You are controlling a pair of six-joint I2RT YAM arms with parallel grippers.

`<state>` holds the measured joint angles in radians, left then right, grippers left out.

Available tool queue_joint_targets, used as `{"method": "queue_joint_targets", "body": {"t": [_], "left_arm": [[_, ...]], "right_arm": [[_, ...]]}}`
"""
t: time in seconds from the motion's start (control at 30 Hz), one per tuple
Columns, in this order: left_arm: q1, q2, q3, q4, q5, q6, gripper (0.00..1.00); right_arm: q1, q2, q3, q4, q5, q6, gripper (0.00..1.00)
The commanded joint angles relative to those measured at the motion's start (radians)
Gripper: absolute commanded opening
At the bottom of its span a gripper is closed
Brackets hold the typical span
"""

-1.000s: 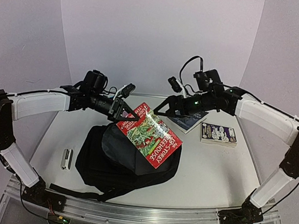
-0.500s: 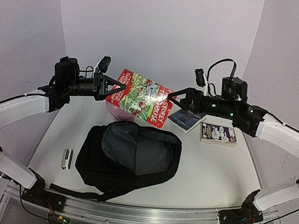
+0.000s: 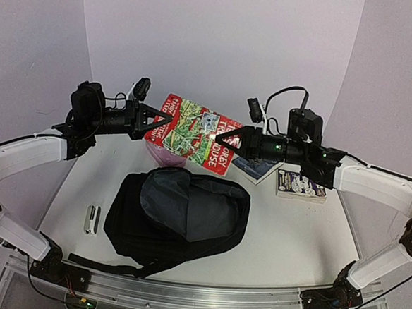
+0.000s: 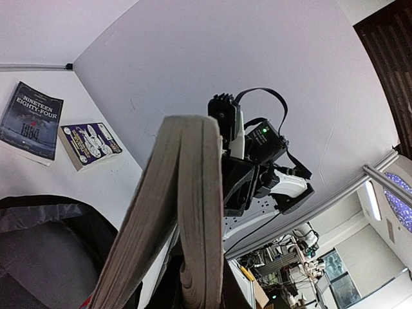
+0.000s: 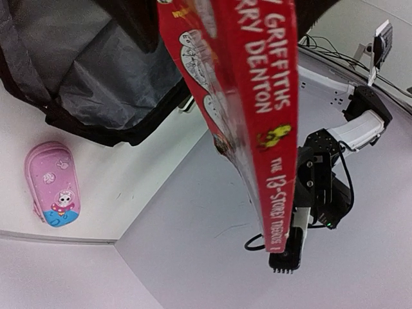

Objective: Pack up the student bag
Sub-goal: Pick up the book from the center of the board.

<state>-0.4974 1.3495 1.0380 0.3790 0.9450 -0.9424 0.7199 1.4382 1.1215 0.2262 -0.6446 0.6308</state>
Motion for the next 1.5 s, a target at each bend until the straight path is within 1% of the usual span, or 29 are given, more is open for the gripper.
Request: {"method": "queue_joint_targets", "body": {"t": [0.0,0.03,0.07,0.1,0.13,0.17,0.2,0.27,0.33,0.4,0.43,0.5,0.6,0.73,0.9,0.97,1.07,1.17,1.23,1.33,1.47], "left_arm": [[0.007,-0.025,-0.016,0.197,-0.047,-0.063,0.0],[0.006,-0.023,-0.02,0.194,-0.049,-0.061,0.0],[0.007,-0.021,-0.02,0.165,-0.049,-0.045,0.07],[0.007,-0.021,-0.016,0.112,-0.051,-0.018,0.18],[0.009,-0.025,-0.009,0.019,-0.064,0.025,0.29],[0.012,-0.031,-0.002,-0.063,-0.1,0.077,0.44],[0.014,-0.039,0.004,-0.179,-0.133,0.119,0.59],[0.017,-0.06,0.005,-0.373,-0.231,0.2,0.75],[0.02,-0.082,-0.004,-0.543,-0.344,0.249,0.87],[0.022,-0.096,-0.012,-0.691,-0.454,0.276,0.93],[0.023,-0.1,-0.017,-0.744,-0.499,0.281,0.95],[0.022,-0.107,-0.035,-0.837,-0.555,0.284,0.96],[0.023,-0.117,-0.08,-0.875,-0.559,0.26,0.98],[0.023,-0.094,-0.136,-0.847,-0.494,0.202,0.99],[0.022,-0.04,-0.171,-0.834,-0.477,0.153,0.98],[0.022,-0.02,-0.175,-0.809,-0.455,0.146,0.96],[0.022,0.008,-0.19,-0.732,-0.4,0.129,0.88],[0.022,0.047,-0.194,-0.706,-0.373,0.119,0.77],[0.022,0.07,-0.197,-0.705,-0.37,0.119,0.72],[0.022,0.094,-0.202,-0.705,-0.376,0.123,0.61],[0.018,0.121,-0.168,-0.773,-0.404,0.164,0.49]], "right_arm": [[0.005,-0.009,0.032,0.095,-0.023,0.018,0.24],[0.006,-0.013,0.025,0.102,-0.012,0.024,0.12],[0.005,-0.018,0.02,0.104,0.011,0.027,0.04],[0.004,-0.025,0.014,0.104,0.042,0.028,0.0],[0.004,-0.035,0.004,0.104,0.075,0.029,0.0],[0.005,-0.05,-0.005,0.101,0.126,0.027,0.0],[0.004,-0.066,-0.01,0.084,0.18,0.026,0.0],[-0.002,-0.088,-0.005,0.022,0.308,0.004,0.0],[-0.012,-0.1,0.02,-0.071,0.415,-0.015,0.0],[-0.036,-0.094,0.055,-0.166,0.474,-0.028,0.0],[-0.056,-0.089,0.07,-0.203,0.479,-0.029,0.0],[-0.091,-0.082,0.086,-0.277,0.475,-0.029,0.0],[-0.154,-0.085,0.089,-0.341,0.436,-0.022,0.0],[-0.2,-0.091,0.093,-0.396,0.343,-0.013,0.0],[-0.213,-0.094,0.098,-0.471,0.221,-0.004,0.0],[-0.213,-0.094,0.102,-0.516,0.205,-0.01,0.0],[-0.212,-0.093,0.099,-0.575,0.184,-0.026,0.0],[-0.212,-0.096,0.077,-0.589,0.132,-0.02,0.0],[-0.212,-0.097,0.059,-0.589,0.08,-0.015,0.0],[-0.204,-0.095,0.026,-0.588,0.006,-0.008,0.0],[-0.18,-0.076,-0.013,-0.587,-0.055,-0.005,0.0]]}}
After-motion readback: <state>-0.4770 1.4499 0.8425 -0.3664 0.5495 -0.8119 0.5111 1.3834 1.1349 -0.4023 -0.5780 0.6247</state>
